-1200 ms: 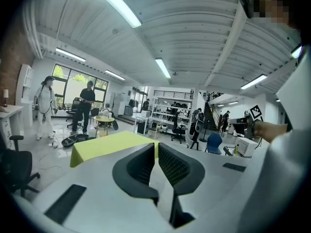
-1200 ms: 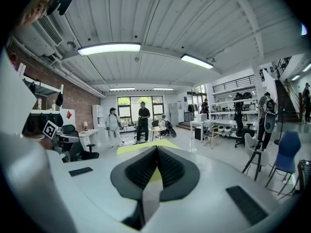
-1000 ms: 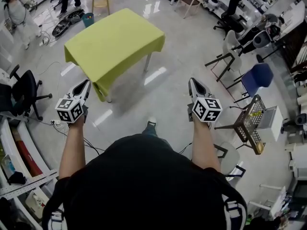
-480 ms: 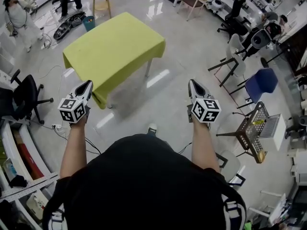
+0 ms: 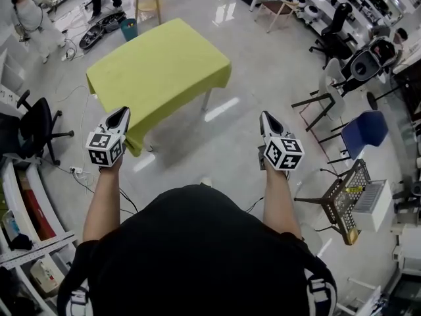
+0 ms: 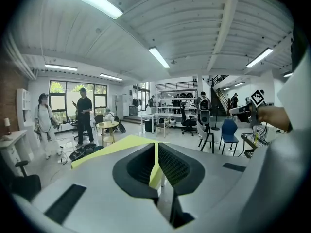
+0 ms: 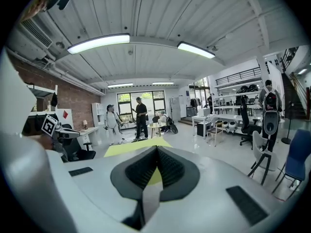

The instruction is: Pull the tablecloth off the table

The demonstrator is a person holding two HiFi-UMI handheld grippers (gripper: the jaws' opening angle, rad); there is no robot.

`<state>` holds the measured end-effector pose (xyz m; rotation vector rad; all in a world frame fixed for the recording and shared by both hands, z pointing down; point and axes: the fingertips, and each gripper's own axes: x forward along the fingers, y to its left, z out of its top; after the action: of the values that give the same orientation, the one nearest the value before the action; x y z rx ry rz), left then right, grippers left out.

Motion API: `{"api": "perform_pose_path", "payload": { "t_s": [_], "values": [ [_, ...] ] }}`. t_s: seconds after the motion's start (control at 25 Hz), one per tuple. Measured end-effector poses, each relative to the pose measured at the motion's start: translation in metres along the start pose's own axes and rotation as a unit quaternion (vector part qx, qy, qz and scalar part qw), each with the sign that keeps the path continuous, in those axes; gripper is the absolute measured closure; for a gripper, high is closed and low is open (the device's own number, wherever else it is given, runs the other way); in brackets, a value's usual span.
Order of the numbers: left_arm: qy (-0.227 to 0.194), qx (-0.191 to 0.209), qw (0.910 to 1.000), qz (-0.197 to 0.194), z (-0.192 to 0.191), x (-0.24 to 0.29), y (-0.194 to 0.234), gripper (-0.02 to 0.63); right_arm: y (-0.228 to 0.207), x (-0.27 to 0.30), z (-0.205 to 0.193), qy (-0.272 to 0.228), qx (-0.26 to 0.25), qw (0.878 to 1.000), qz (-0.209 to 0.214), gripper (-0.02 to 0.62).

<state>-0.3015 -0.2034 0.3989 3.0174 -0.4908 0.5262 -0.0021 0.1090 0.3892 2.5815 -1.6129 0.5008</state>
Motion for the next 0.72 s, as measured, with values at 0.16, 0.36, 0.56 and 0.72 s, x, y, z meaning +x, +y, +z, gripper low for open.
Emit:
{"api": "perform_pose_path", "payload": {
  "t_s": [0.16, 0.36, 0.56, 0.72],
  "values": [
    [0.005, 0.000, 0.9998, 0.019, 0.007, 0.034, -0.009, 0.565, -0.036, 0.030, 0.006, 0.004, 0.000, 1.000, 0.016, 0.578],
    [0.009, 0.000, 0.9991, 0.041, 0.018, 0.066, -0.022, 0.565, -0.075, 0.062, 0.015, 0.008, -0.002, 0.999, 0.036, 0.578],
    [0.011, -0.002, 0.9982, 0.060, 0.027, 0.095, -0.037, 0.565, -0.106, 0.085, 0.020, 0.015, -0.004, 0.998, 0.058, 0.578],
    [0.013, -0.002, 0.9977, 0.066, 0.023, 0.111, -0.047, 0.565, -0.120, 0.099, 0.021, 0.018, -0.011, 0.997, 0.071, 0.577]
  ]
}}
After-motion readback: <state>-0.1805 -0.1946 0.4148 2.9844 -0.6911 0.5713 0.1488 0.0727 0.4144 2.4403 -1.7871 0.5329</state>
